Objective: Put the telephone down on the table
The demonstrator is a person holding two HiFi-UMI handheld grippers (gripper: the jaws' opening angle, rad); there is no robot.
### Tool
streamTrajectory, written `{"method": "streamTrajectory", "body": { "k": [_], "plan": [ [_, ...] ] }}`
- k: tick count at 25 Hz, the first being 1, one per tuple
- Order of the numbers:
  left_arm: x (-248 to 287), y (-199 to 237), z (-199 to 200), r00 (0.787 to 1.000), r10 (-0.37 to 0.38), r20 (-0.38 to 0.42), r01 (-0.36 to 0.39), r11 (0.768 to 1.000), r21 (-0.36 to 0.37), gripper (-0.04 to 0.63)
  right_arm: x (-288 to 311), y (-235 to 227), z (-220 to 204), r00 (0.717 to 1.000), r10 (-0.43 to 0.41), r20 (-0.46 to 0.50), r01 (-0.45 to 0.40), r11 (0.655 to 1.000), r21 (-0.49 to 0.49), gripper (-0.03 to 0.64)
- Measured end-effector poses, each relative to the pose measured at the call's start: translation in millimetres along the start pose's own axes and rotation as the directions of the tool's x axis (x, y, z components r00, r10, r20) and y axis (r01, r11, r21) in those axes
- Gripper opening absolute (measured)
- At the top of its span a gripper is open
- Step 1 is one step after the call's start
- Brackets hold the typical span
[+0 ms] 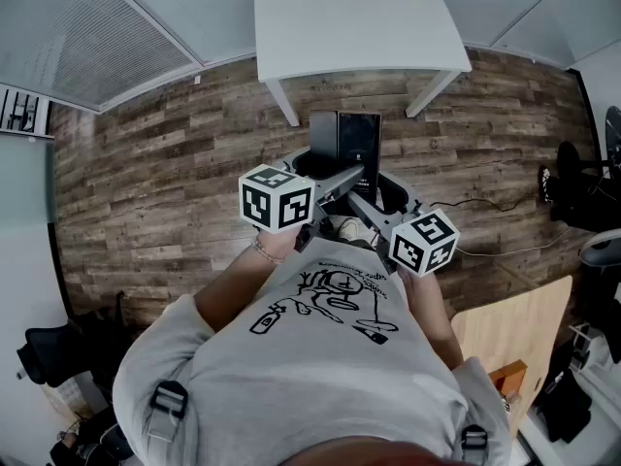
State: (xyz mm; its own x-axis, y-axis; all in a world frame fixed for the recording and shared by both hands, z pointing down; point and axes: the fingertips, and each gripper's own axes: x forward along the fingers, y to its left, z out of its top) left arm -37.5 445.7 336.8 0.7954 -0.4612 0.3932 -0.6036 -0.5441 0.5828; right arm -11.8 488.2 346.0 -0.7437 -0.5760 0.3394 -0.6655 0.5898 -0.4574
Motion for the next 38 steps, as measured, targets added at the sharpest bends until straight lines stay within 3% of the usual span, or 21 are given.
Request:
{"method": "streamTrajectory", "body": {
  "k": [23, 38],
  "plan": [
    [-31.7, 68.5, 52.2, 0.999, -0.043, 0.012, 0.043, 0.999, 0.003, 0.35, 81.7, 15.6, 39.9, 0.997, -0.032, 0.069, 0.03, 0.999, 0.021, 0.241],
    [27.7, 86.0, 87.1, 1.0, -0.014, 0.007, 0.014, 1.0, -0.008, 0.35, 94.2, -48.6, 70.5, 0.998, -0.008, 0.064, 0.006, 0.999, 0.04, 0.241]
  ]
}}
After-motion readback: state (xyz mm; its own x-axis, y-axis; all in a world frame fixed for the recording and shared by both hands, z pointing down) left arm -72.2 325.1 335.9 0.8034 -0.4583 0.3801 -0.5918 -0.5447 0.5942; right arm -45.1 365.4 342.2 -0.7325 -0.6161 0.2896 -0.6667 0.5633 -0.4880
